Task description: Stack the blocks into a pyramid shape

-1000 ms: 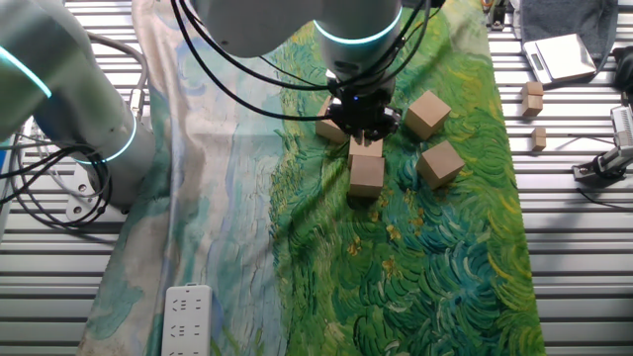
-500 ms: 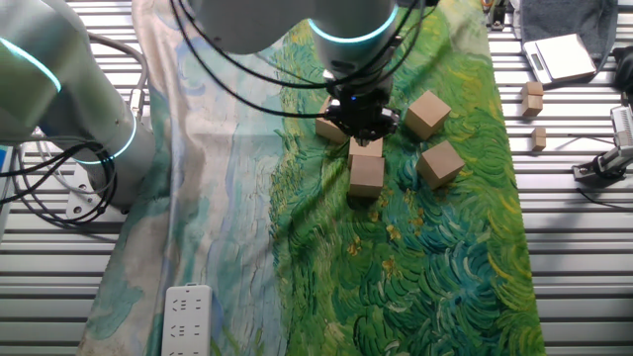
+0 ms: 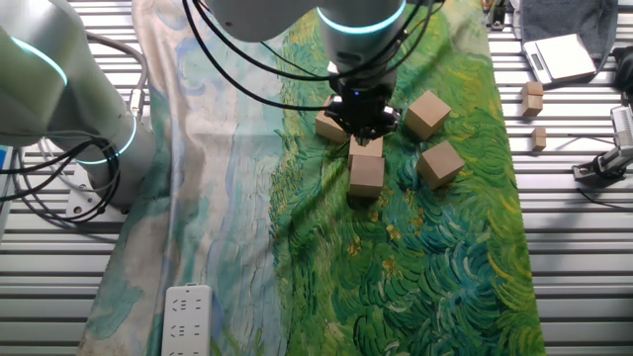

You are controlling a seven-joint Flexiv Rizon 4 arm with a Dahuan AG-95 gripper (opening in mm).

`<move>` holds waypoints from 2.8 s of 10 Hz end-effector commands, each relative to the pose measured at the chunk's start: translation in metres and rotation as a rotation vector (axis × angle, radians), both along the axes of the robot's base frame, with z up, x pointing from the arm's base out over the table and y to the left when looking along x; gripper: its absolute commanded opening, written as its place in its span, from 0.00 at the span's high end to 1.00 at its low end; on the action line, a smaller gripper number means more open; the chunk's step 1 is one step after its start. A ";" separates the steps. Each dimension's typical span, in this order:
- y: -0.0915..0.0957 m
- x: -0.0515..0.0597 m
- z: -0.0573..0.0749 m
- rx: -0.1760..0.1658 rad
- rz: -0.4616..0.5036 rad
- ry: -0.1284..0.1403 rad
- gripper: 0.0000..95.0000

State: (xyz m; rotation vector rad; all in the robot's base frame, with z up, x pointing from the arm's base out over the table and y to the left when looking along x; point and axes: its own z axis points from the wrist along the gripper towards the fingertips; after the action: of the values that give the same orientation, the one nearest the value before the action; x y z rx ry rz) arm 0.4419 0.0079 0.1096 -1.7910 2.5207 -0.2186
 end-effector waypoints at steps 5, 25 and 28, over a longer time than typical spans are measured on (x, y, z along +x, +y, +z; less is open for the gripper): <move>0.000 0.001 0.000 0.025 -0.173 -0.019 1.00; 0.000 0.001 0.000 0.251 -0.229 0.295 1.00; 0.000 0.001 0.000 0.250 -0.224 0.293 1.00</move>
State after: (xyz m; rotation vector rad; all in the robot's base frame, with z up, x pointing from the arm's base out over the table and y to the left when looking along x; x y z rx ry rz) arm 0.4437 0.0083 0.1090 -1.5459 2.7893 0.3680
